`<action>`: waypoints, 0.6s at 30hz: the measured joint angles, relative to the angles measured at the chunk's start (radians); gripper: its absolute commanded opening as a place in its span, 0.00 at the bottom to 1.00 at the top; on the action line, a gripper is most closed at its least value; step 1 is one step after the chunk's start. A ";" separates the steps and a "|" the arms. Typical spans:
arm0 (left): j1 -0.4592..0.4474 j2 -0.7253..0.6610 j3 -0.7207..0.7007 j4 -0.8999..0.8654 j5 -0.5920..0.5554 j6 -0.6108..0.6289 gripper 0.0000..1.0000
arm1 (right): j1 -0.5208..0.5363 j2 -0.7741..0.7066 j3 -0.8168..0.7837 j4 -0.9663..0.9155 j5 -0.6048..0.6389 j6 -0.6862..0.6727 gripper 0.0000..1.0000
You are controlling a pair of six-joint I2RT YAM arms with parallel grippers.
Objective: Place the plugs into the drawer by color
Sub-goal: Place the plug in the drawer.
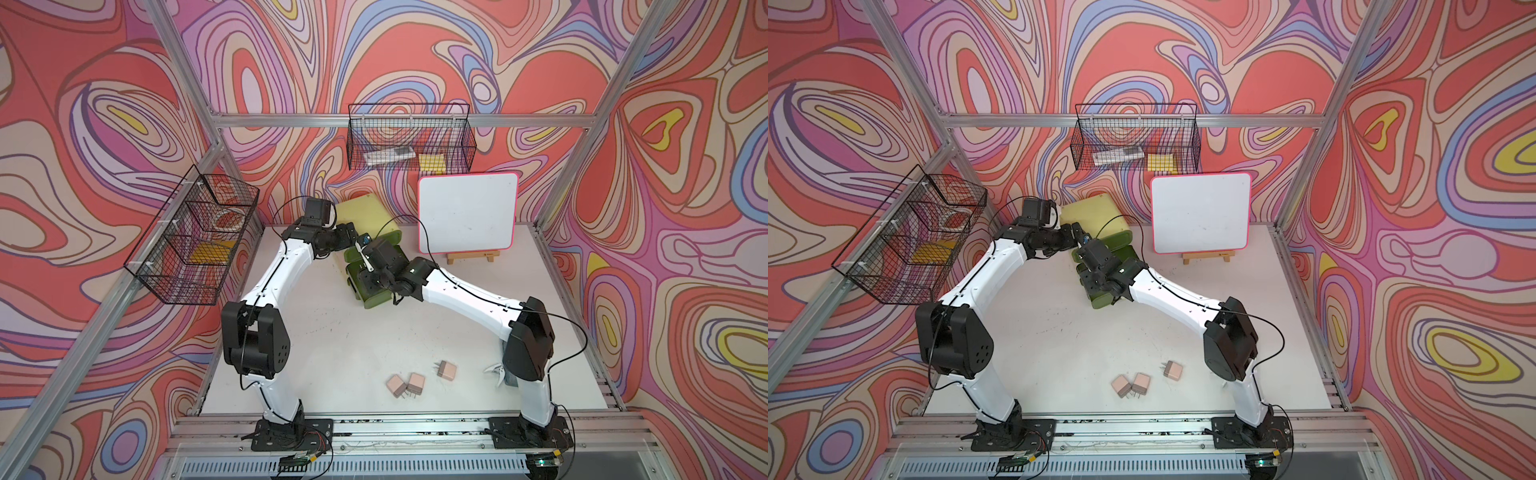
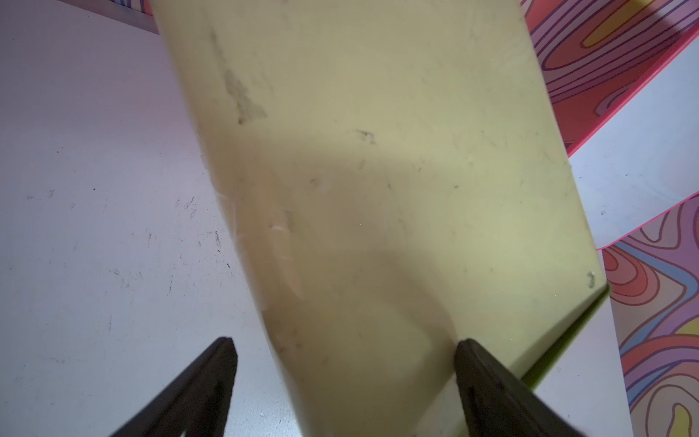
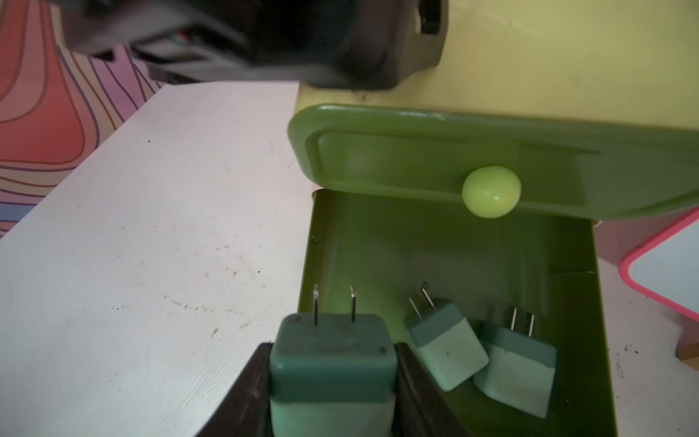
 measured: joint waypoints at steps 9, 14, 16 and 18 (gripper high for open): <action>0.002 0.000 0.006 -0.001 -0.011 0.000 0.89 | -0.013 0.121 0.040 0.004 -0.031 -0.037 0.47; 0.002 0.000 0.006 -0.001 -0.012 0.000 0.89 | -0.018 0.141 0.040 0.019 -0.042 -0.034 0.49; 0.002 0.000 0.006 -0.001 -0.013 0.000 0.89 | -0.019 0.145 0.040 0.024 -0.045 -0.031 0.50; 0.002 0.000 0.006 -0.001 -0.013 0.000 0.89 | -0.021 0.145 0.038 0.027 -0.047 -0.028 0.50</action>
